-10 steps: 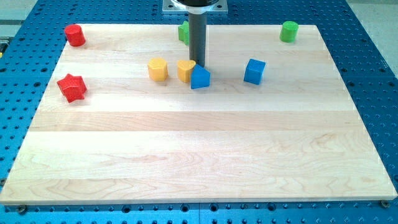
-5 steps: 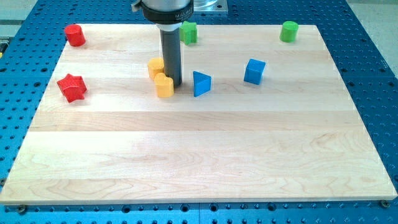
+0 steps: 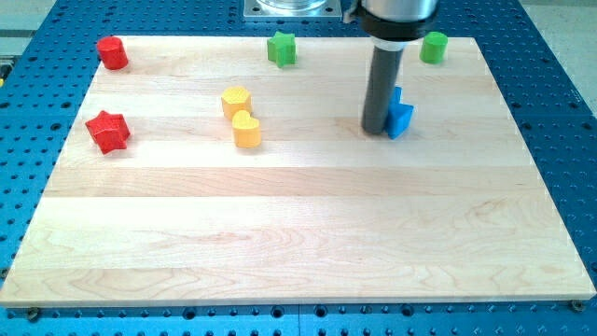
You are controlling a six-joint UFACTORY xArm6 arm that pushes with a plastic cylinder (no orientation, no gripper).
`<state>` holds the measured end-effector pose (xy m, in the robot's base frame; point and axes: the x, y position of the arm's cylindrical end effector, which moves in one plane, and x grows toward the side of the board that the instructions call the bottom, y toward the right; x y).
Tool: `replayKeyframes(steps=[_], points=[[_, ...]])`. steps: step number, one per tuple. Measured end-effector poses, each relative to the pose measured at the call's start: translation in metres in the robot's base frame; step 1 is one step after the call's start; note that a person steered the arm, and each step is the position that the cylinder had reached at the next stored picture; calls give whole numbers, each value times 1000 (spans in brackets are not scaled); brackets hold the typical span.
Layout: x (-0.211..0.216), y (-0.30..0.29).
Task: Place the yellow blocks and blue cube in a triangle shape
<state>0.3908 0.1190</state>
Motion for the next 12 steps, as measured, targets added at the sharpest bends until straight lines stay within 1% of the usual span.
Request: replayKeyframes(steps=[1, 2, 3, 5, 6, 7, 8, 9, 10, 11, 12], points=[[-21, 10], [-27, 23], [16, 52], [13, 51], [2, 94], [2, 111], [2, 111], [-32, 109], [-35, 108], [-62, 81], [-64, 42]])
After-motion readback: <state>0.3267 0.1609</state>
